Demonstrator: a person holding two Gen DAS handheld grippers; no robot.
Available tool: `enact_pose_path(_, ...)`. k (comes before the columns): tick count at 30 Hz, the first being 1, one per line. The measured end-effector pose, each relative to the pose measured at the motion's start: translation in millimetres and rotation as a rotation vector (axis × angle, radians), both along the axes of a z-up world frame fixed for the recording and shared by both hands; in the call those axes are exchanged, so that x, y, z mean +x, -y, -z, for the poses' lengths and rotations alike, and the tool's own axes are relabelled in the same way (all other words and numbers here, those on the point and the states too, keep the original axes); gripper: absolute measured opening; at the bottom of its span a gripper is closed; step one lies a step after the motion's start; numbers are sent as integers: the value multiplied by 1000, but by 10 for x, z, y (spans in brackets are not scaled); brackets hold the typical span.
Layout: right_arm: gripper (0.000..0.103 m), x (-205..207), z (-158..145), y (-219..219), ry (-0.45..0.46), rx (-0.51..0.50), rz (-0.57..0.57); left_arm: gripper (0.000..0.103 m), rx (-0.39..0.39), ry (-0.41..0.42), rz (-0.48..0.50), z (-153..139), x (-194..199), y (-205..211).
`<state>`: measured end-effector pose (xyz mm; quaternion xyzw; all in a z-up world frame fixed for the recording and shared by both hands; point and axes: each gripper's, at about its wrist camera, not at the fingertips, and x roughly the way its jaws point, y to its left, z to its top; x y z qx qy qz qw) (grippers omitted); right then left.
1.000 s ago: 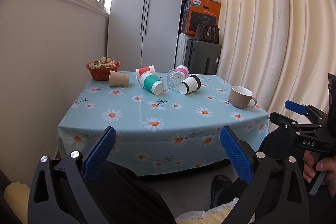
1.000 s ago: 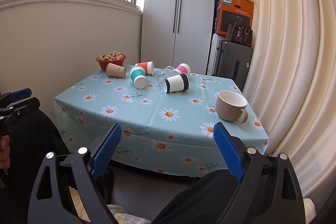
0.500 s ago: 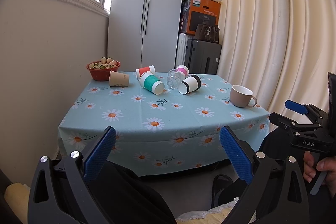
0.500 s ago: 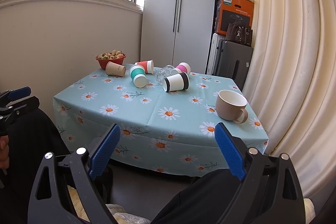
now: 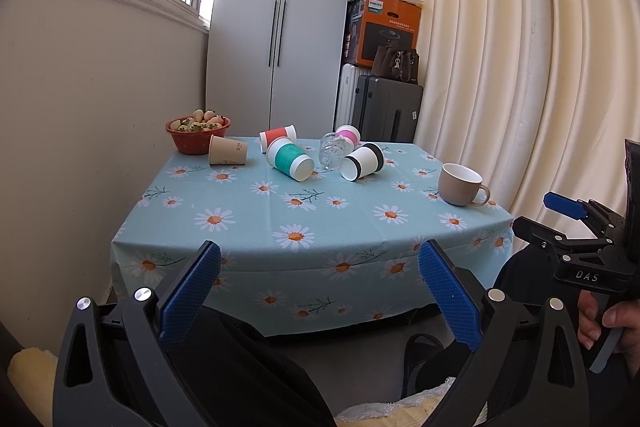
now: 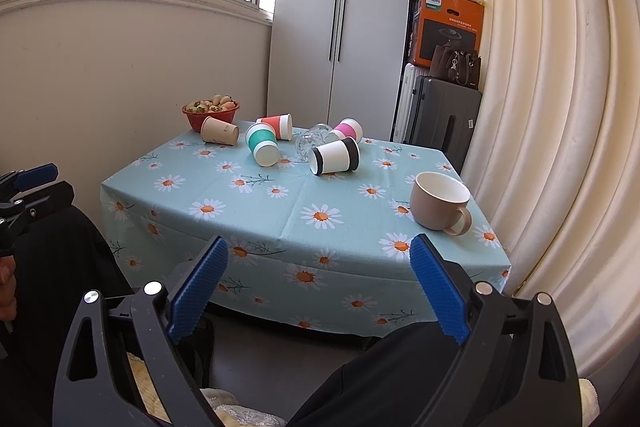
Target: Flip cup upright
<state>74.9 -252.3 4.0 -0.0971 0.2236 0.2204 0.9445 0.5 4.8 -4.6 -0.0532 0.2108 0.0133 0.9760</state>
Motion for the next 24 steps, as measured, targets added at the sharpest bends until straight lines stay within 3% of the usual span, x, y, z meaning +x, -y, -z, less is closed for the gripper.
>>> enact_pose_path(24,91,25,6,8,-12,9,22,96,-21,3,-9,-4,0,-48)
